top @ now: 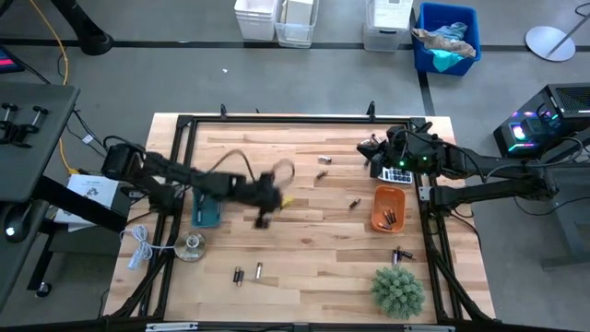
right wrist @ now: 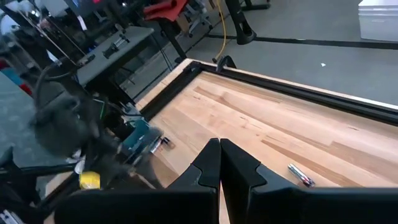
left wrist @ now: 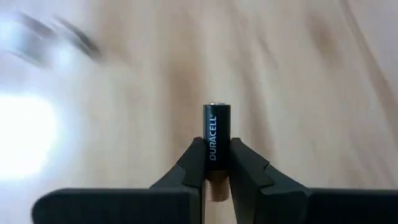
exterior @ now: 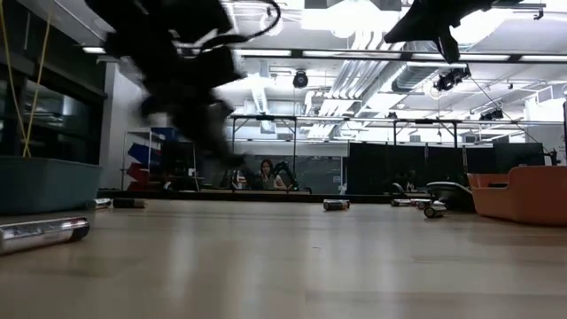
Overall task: Sort batteries
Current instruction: Put the black battery into the orange bin, then put the silver battery into the blue bin
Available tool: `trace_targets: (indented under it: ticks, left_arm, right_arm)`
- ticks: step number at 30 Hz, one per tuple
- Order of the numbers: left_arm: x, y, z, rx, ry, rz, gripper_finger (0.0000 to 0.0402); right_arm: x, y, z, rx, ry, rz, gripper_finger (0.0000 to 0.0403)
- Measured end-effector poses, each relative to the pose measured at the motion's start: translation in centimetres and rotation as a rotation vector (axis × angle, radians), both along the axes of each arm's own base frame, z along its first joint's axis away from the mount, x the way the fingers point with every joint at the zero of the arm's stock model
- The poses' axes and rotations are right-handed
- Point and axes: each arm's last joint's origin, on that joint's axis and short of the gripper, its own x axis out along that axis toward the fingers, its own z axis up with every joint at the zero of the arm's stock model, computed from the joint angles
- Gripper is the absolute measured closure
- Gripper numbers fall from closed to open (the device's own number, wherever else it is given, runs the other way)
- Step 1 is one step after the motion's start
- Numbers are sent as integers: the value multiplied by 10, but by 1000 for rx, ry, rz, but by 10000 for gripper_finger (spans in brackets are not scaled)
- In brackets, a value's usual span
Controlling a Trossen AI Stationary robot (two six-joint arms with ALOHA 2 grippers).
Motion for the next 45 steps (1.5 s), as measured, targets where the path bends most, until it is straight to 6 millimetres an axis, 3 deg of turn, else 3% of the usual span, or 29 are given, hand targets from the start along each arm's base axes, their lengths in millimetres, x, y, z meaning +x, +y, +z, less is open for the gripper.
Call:
trace_targets:
  ticks: [2,5,9,14,20,23,29,34,39,41,45]
  left_arm:
    - [21,12,9,-39,-137,44,373]
    - [63,17,11,-62,-159,9,373]
    - [134,4,6,-58,-181,-101,373]
    - [215,-4,18,-150,-354,-80,373]
    - [264,-5,18,-181,-462,-74,372]
    - [273,-5,11,-211,-454,-53,337]
    - [268,-1,18,-210,-373,-40,218]
    - [227,24,49,-244,-42,3,173]
    - [167,42,42,-338,136,102,183]
    - [134,42,51,-385,55,158,193]
    - [51,36,78,-463,-192,318,210]
  right_arm:
    - [0,0,1,11,-20,-4,402]
    - [-2,0,3,19,-34,-7,402]
    - [-4,0,6,16,-62,-7,402]
    - [-5,0,19,-4,-196,-9,402]
    - [-10,1,33,-42,-310,-19,402]
    - [-13,1,34,-44,-321,-18,402]
    - [-16,1,36,-75,-319,-26,402]
    - [-17,1,36,-81,-319,-34,381]
    - [-9,3,29,-11,-280,32,317]
    - [1,7,21,40,-234,108,288]
    - [33,28,-1,138,-114,311,251]
